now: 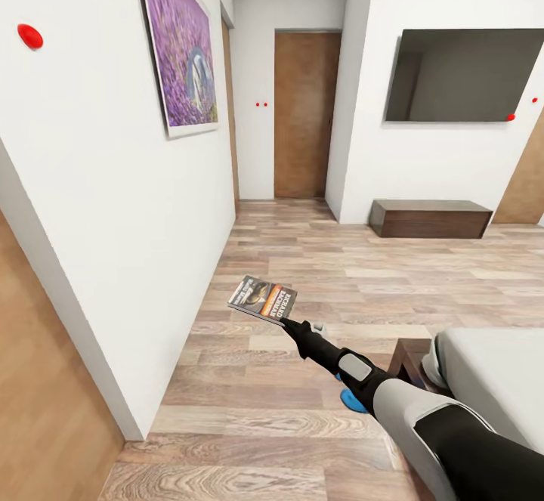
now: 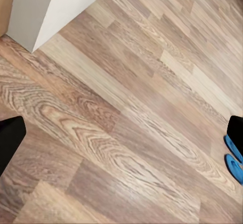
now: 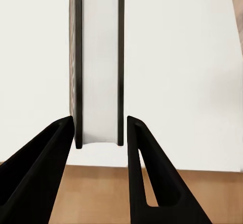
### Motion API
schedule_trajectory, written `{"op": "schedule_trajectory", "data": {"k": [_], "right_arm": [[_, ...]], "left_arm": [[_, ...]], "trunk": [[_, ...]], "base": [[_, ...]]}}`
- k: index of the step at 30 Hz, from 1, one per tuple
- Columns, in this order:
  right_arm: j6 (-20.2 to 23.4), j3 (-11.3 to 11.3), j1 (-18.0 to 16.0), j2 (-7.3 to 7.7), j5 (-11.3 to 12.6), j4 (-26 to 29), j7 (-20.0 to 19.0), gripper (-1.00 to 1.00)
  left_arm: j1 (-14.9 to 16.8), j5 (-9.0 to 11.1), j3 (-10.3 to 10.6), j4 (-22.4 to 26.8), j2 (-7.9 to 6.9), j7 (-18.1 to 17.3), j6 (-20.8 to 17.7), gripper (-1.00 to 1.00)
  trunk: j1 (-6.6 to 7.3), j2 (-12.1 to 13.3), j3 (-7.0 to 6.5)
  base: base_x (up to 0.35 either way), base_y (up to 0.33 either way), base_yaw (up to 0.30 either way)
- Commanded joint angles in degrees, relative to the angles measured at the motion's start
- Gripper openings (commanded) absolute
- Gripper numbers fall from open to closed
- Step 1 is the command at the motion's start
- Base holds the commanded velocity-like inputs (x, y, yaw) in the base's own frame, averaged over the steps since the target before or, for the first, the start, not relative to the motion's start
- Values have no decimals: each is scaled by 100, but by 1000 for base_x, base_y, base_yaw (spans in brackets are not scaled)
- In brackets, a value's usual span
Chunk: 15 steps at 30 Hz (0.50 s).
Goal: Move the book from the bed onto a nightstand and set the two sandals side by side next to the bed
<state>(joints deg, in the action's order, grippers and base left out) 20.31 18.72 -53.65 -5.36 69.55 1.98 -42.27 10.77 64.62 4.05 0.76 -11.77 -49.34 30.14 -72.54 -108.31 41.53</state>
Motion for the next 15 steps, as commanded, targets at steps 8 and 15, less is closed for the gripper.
{"op": "schedule_trajectory", "data": {"k": [8,15], "right_arm": [[36,24,-5,8,67,2,-52,-100],[35,26,-5,9,61,4,-232,-100]], "left_arm": [[4,42,43,-5,-1,-14,11,100],[4,42,43,-5,4,-14,9,100]], "trunk": [[-1,-2,6],[-1,-2,6]], "base": [[208,0,0],[214,0,-37]]}}
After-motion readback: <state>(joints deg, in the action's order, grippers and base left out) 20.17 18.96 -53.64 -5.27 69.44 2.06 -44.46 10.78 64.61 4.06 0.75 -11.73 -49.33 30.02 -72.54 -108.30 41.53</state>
